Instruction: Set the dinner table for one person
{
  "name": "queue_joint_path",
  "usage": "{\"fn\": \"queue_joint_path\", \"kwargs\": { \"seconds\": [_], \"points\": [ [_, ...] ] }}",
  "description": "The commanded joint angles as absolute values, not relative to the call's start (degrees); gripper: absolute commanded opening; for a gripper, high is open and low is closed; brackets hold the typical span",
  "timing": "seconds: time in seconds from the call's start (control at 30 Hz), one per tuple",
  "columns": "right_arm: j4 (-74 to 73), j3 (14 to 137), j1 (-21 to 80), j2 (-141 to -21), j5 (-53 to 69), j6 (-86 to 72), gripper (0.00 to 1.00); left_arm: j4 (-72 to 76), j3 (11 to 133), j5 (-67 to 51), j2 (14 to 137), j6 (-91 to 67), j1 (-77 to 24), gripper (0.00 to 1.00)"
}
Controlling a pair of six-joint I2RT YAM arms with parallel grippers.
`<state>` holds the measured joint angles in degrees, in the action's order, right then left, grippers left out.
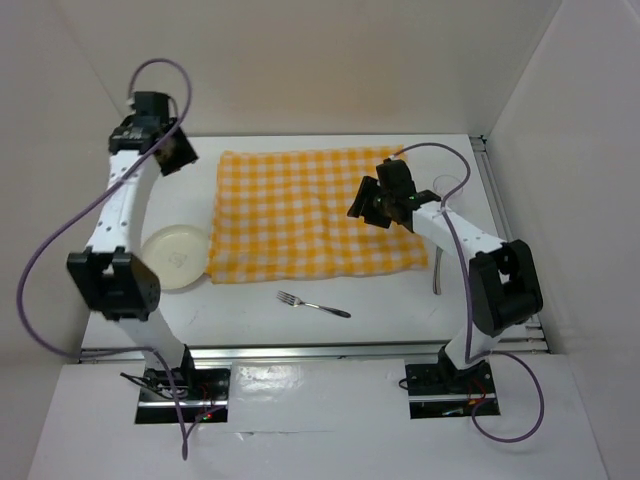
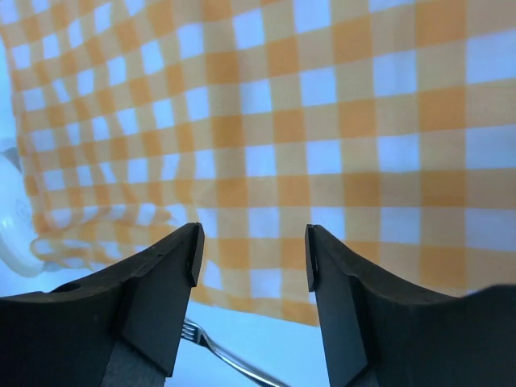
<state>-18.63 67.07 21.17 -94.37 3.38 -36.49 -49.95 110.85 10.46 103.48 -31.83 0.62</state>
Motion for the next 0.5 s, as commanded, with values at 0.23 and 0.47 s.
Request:
{"fn": "queue_joint_path", "kwargs": {
  "seconds": [0.23, 0.47],
  "points": [
    [-18.8, 68.6, 24.2, -90.5, 4.0, -33.0, 0.69, -45.4, 74.4, 8.7, 90.1, -43.8, 23.9, 0.6],
    [-17.7, 67.3, 24.8, -91.8, 5.4, -32.4, 0.7, -41.5, 70.9, 3.8, 90.8, -37.6, 25.5, 0.61]
  ]
}}
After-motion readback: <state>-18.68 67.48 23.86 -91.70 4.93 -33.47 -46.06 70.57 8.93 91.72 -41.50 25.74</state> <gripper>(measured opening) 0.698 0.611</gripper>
